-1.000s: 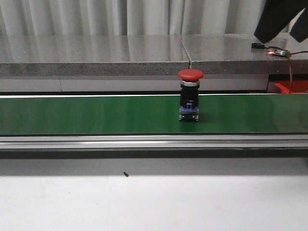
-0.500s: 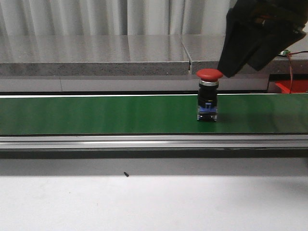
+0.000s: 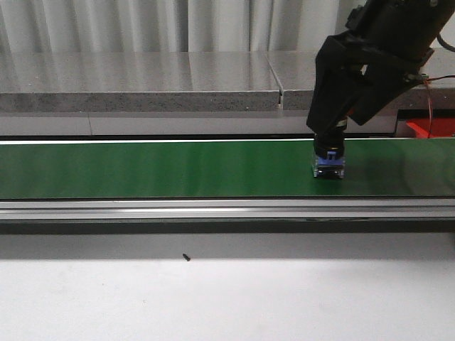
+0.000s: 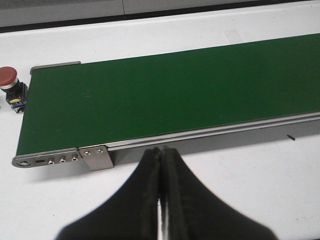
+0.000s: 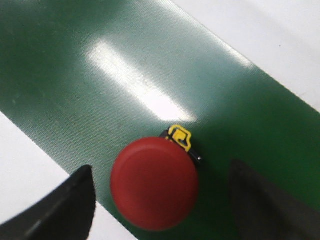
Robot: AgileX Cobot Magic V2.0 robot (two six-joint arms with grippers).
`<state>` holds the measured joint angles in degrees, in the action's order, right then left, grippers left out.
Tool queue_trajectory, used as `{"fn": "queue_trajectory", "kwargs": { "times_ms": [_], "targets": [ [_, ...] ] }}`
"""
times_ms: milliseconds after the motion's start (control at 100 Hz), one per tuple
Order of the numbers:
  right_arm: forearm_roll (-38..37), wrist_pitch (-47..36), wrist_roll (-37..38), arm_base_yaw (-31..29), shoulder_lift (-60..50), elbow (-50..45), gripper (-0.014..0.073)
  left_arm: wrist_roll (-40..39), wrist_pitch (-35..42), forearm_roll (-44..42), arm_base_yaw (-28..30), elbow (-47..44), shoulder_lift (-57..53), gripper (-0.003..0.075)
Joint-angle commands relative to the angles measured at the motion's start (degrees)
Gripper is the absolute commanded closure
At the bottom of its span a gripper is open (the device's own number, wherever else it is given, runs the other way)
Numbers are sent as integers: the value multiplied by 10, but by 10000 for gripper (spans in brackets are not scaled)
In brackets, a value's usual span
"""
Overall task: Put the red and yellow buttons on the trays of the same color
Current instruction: 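Grasp the red button off the belt with the right gripper, then lower the red button into the red tray and open the right gripper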
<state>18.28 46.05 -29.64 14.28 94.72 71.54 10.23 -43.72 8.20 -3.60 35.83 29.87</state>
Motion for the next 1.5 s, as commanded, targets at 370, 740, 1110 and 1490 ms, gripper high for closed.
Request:
{"fn": "queue_trajectory", "kwargs": {
  "times_ms": [370,740,1110,1490],
  "targets": [
    [23,-44,-4,-2,-35,15,369,-4,35,7,-4,15,2,739],
    [-10,-53,4,-60,-106,55,369,-4,35,7,-4,15,2,739],
    [-10,-39,52,-246,-102,105,369,-4,35,7,-4,15,2,739],
    [-10,-58,102,-382,-40,128,369,-4,35,7,-4,15,2,739]
  ]
}}
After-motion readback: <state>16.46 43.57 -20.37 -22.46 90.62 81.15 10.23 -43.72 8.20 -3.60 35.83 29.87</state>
